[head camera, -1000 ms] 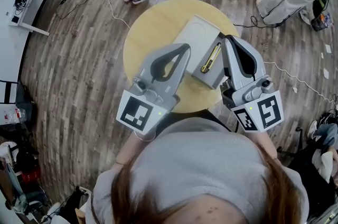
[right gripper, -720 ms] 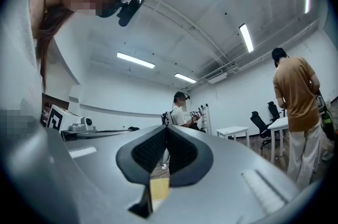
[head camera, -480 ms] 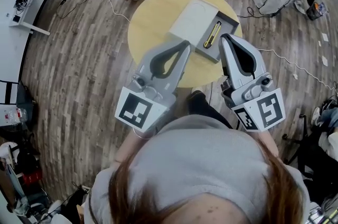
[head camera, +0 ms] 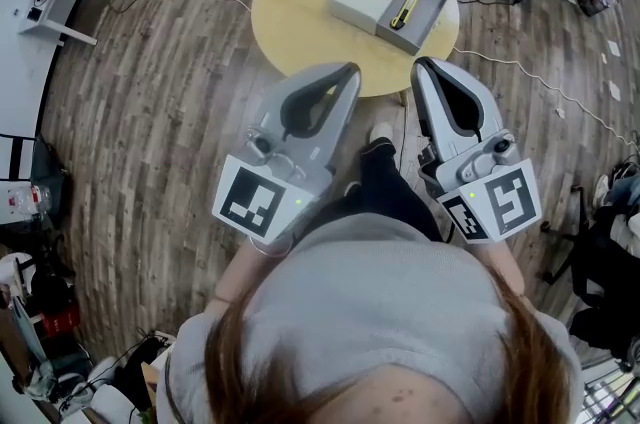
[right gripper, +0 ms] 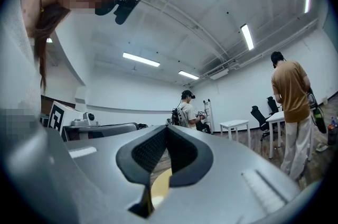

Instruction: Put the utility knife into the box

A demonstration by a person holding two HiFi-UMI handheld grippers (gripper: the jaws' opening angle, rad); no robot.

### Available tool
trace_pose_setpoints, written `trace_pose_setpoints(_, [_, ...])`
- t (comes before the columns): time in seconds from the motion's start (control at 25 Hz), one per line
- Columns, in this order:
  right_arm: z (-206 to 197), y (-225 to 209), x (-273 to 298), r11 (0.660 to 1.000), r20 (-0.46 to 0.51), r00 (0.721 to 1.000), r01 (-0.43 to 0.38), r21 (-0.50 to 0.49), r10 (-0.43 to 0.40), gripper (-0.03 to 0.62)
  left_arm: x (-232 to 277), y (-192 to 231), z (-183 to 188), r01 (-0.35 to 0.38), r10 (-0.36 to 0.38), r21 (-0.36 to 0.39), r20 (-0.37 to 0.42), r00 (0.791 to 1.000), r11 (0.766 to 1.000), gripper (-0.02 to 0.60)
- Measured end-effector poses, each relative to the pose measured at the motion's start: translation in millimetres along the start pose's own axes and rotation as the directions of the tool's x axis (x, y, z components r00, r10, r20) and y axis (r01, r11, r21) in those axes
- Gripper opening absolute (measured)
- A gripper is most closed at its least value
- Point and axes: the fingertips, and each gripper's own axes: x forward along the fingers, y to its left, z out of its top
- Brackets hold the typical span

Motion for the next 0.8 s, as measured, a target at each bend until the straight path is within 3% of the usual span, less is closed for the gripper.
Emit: trace_pose_setpoints(0.8, [31,60,-131,0.998,-0.008,0.998,-0.055,0.019,0.056,0.003,-56,-140,30,-0.044,0.044,0.015,0.018,0.999,0.999,0.002])
